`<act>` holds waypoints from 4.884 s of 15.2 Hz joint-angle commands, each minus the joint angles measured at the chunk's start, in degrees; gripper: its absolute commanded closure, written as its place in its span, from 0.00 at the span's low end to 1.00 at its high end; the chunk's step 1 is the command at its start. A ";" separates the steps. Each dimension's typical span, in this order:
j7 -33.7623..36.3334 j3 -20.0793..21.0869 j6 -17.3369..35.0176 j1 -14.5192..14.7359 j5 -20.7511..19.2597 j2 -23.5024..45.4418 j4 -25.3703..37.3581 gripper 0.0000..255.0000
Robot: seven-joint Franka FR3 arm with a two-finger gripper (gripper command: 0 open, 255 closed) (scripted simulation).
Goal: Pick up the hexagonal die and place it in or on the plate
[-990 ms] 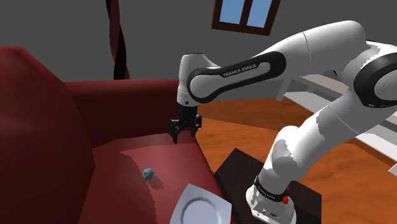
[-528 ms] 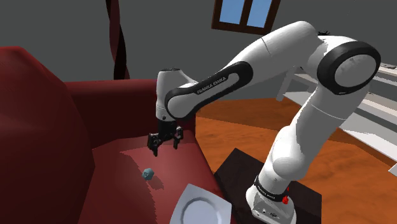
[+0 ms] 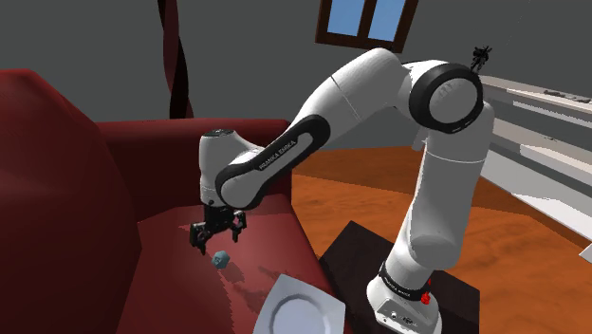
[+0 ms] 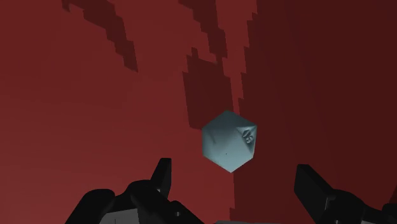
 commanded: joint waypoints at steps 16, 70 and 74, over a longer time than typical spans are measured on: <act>2.20 -0.67 5.23 1.31 -2.69 5.31 -0.10 1.00; 4.76 9.08 -4.84 18.84 28.16 -44.39 -36.35 1.00; 4.13 10.41 -0.15 18.78 29.32 -40.88 -37.58 1.00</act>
